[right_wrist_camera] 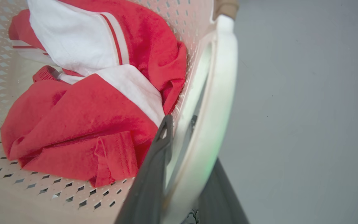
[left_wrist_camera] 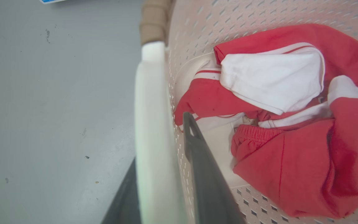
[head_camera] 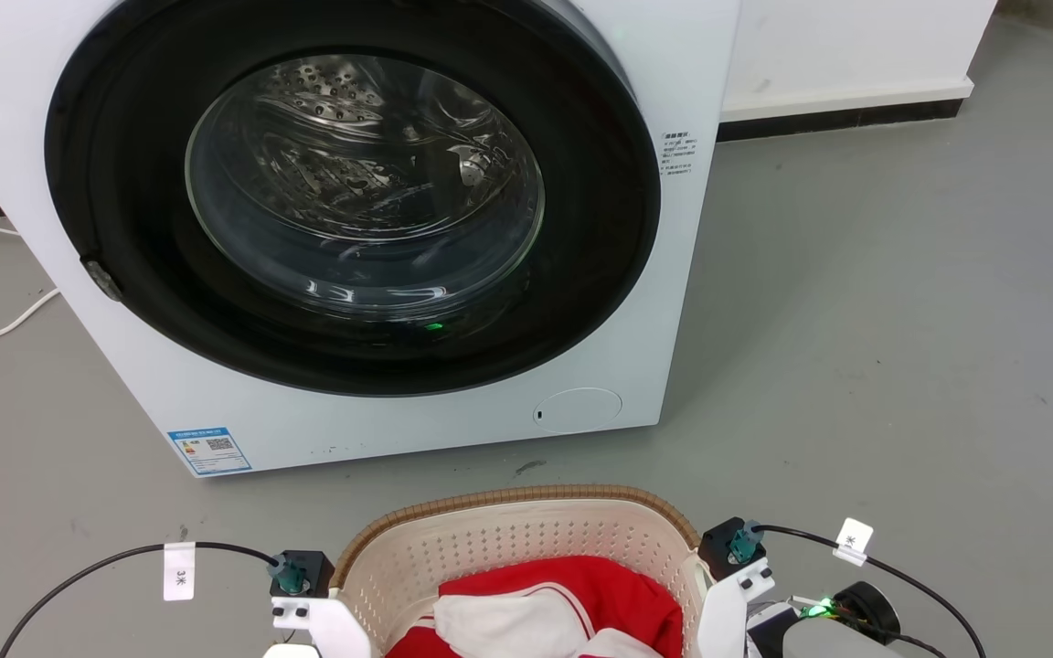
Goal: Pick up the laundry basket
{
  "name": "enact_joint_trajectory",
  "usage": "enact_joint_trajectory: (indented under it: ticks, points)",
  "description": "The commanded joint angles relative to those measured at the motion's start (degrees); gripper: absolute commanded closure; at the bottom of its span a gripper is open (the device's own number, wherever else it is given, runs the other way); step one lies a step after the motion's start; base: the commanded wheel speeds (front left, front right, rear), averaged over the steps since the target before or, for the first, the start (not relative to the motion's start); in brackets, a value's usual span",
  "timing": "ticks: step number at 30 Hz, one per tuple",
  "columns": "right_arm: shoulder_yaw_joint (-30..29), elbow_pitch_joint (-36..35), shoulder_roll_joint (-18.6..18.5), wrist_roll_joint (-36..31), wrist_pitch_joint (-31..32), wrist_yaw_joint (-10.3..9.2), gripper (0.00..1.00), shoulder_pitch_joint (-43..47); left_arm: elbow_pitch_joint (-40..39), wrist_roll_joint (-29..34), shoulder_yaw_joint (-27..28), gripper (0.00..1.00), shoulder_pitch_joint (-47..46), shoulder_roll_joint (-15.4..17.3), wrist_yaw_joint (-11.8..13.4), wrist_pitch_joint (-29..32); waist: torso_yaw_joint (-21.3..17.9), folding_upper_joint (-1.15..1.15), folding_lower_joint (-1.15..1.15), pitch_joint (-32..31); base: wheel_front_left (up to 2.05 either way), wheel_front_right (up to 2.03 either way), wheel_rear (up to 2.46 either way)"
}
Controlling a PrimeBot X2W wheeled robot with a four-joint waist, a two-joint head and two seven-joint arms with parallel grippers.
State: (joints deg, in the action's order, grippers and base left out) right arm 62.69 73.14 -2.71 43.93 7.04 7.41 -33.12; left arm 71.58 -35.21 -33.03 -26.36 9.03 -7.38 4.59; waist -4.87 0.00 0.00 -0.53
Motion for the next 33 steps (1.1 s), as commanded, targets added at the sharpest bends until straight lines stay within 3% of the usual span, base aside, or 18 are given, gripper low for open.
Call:
enact_joint_trajectory:
  ticks: [1, 33]
  points:
    - [0.52, 0.37, -0.70, -0.01, -0.22, 0.14, 1.00, -1.30, 0.27, 0.20, -0.66, 1.00, -0.54, 1.18, -0.12, -0.25, 0.03, 0.00, 0.00, 0.00, 0.00, 0.00, 0.00]
    - [3.74, 0.76, -0.64, 2.40, -0.44, 0.14, 1.00, -1.84, 1.28, -5.02, -5.64, 1.00, -1.51, 1.79, -0.11, -2.41, 0.14, 0.00, 0.00, 0.04, 0.00, 0.00, 0.00]
